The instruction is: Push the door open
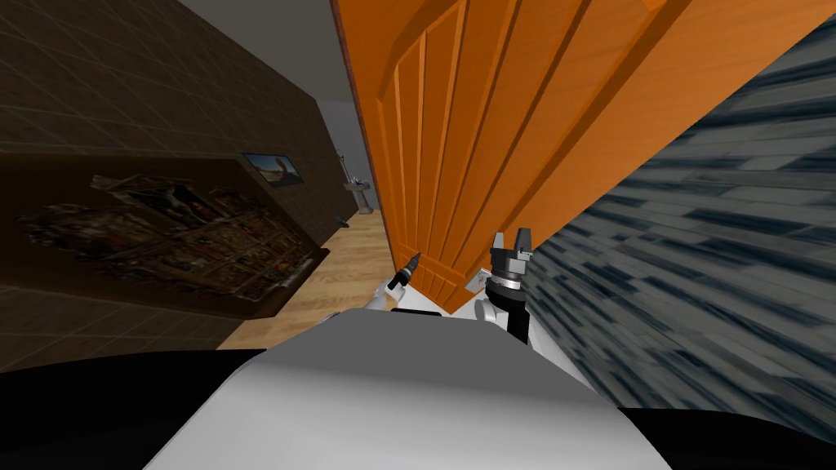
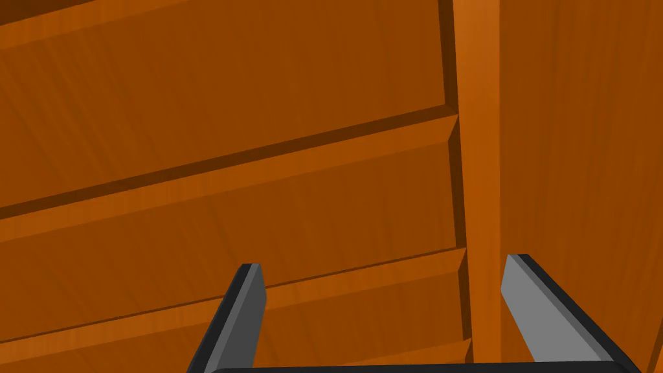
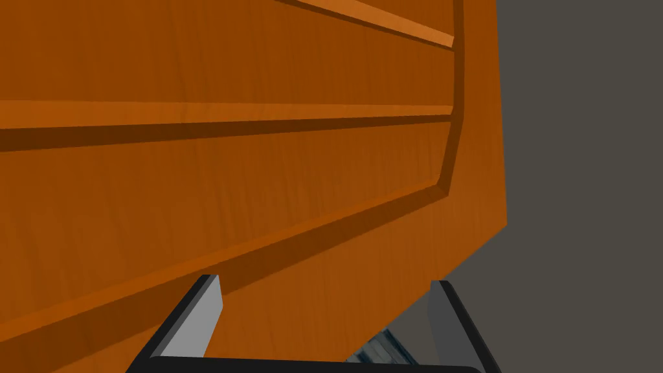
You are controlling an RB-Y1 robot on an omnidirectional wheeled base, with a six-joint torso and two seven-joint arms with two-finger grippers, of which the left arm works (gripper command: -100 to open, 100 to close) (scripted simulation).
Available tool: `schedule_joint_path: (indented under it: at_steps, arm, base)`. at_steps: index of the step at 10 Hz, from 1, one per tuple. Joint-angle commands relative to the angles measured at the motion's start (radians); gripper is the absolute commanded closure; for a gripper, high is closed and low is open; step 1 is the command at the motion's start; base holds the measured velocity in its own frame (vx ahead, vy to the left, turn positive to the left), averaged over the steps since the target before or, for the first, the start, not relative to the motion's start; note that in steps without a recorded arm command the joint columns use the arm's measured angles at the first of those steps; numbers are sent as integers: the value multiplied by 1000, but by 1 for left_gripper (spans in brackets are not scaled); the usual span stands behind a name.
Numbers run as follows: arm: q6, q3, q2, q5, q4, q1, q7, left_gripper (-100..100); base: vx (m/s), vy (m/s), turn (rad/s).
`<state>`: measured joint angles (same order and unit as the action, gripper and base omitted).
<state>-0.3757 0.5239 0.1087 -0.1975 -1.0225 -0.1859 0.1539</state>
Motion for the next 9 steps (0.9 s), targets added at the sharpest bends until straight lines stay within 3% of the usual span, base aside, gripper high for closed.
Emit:
schedule_joint_path:
  at_steps: [1, 5, 9]
  arm:
    - [-6, -10, 2, 4, 29, -27, -21, -100]
    - [-22, -33, -6, 14, 91, -82, -57, -100]
    - [-42, -64, -30, 29, 176, -157, -106, -100]
  base:
    - [-14, 98, -9]
    - [-30, 59, -9]
    - [-81, 32, -22]
